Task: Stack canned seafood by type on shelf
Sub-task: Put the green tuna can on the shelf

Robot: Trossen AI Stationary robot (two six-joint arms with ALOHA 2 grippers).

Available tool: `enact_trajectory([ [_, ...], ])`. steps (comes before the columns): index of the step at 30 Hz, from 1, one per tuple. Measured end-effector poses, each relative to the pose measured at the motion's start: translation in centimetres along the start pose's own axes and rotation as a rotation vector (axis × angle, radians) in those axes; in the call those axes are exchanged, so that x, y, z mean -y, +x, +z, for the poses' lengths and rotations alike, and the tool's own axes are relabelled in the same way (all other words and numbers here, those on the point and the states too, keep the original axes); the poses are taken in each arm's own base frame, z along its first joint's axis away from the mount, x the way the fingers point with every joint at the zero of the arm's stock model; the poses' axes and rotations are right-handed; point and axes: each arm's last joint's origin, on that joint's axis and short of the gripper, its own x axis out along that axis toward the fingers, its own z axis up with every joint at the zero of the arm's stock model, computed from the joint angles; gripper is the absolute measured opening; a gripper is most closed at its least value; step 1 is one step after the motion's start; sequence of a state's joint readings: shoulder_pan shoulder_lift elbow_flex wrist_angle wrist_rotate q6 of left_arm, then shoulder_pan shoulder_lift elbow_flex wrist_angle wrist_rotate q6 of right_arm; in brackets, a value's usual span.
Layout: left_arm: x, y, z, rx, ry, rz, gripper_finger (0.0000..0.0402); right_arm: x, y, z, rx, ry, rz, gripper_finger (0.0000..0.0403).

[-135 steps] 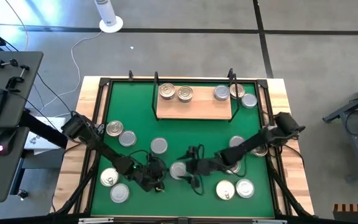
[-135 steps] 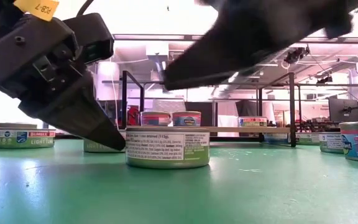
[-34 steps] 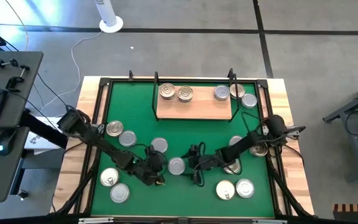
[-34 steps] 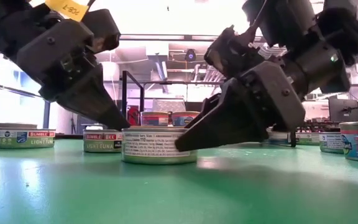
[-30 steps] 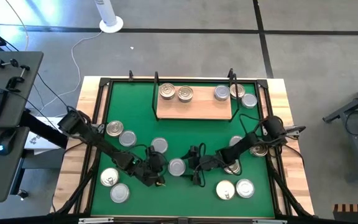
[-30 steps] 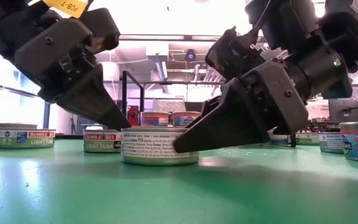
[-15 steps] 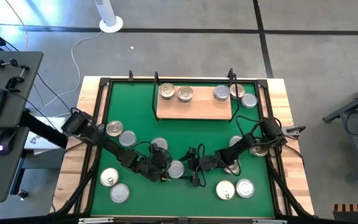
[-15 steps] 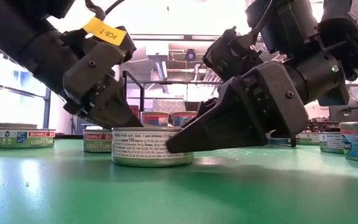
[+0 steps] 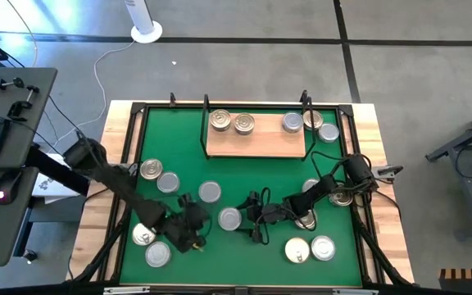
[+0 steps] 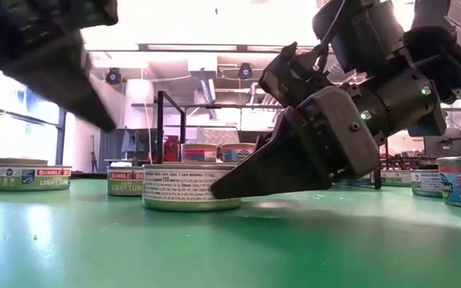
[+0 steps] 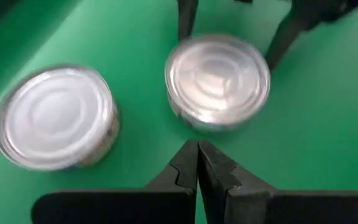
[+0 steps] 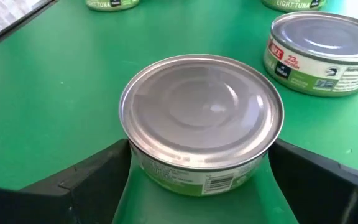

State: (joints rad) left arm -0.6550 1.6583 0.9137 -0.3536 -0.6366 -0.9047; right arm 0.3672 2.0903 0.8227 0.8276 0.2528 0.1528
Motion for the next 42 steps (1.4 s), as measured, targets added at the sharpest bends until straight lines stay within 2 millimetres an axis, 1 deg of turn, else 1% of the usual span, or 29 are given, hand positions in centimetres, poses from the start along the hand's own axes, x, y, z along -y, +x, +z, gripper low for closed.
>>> enact_trajectory([
  [4,0.7,2.1,-0.8,0.056,-0.023,0.036,0.0000,0.0,0.0,0.0,0.002,0.005,0.002,0.0369],
  [8,1.4,4.7,-1.1,0.072,-0.029,0.011,0.0000,0.0,0.0,0.0,0.002,0.005,0.006,0.0369],
  [12,1.7,5.9,-1.1,0.087,-0.036,-0.019,0.0000,-0.2,-0.1,0.0,-0.005,0.000,0.019,0.0370],
  [19,1.5,6.3,-0.8,0.108,-0.021,-0.008,0.0000,-0.2,-0.1,0.0,-0.006,0.004,0.016,0.0370],
  [35,1.4,6.4,-0.8,0.123,-0.016,0.009,0.0000,-0.2,-0.1,-0.1,-0.008,0.019,0.016,0.0370],
  [42,1.5,6.4,-0.7,0.132,-0.025,0.005,0.0000,-0.2,-0.1,-0.2,-0.022,-0.013,0.019,0.0389],
])
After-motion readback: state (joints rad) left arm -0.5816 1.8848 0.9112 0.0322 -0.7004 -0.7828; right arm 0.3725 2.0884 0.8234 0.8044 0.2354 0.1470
